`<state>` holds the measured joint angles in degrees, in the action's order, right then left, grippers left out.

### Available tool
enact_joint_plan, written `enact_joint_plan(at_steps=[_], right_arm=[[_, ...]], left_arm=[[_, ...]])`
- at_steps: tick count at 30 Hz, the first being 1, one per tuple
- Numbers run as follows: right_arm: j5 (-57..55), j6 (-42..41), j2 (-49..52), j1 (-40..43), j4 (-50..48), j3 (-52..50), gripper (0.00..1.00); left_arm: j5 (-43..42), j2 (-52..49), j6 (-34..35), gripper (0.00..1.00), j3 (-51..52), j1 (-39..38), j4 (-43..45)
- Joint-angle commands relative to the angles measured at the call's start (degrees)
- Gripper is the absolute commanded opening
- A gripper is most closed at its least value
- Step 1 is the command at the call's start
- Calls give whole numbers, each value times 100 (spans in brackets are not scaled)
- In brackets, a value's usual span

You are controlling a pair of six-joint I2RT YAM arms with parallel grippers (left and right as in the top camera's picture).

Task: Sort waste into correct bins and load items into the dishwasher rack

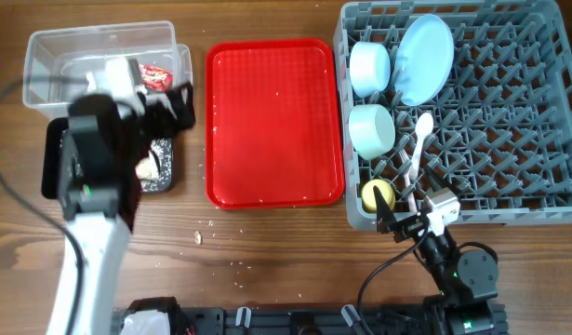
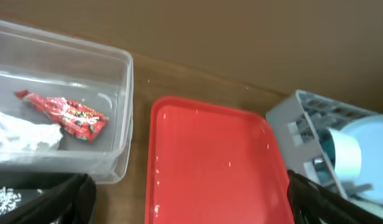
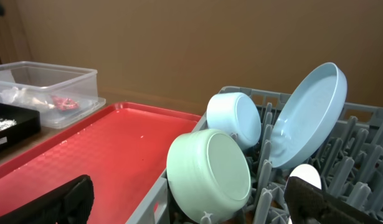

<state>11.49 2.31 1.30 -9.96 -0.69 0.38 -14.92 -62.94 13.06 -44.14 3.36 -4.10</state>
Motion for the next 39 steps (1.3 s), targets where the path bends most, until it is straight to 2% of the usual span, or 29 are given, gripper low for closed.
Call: enact_joint_plan(at_steps=[1, 3, 7, 12, 15, 21, 24, 39], right_arm=[[-76, 72, 4, 20, -13, -7, 100], [-76, 68, 4, 20, -13, -7, 100], [-76, 70, 4, 20, -13, -7, 100], [-76, 70, 4, 20, -13, -7, 100], [-76, 70, 4, 20, -13, -7, 99], [-76, 68, 4, 20, -13, -7, 100], [-76, 70, 4, 20, -13, -7, 100], [-76, 68, 4, 20, -13, -7, 100]], left_arm=[[50, 1156, -175, 100, 1515, -13, 909], [153, 1875, -173, 100, 2315, -11, 1364], [455, 3329, -173, 100, 3355, -13, 1458], [544, 4710, -175, 100, 3995, -13, 1250], [562, 5224, -177, 100, 4157, -13, 831], [560, 5941, -175, 100, 4378, -13, 39], [555, 6282, -173, 100, 4378, -7, 66], [540, 6260, -175, 100, 4378, -9, 59]])
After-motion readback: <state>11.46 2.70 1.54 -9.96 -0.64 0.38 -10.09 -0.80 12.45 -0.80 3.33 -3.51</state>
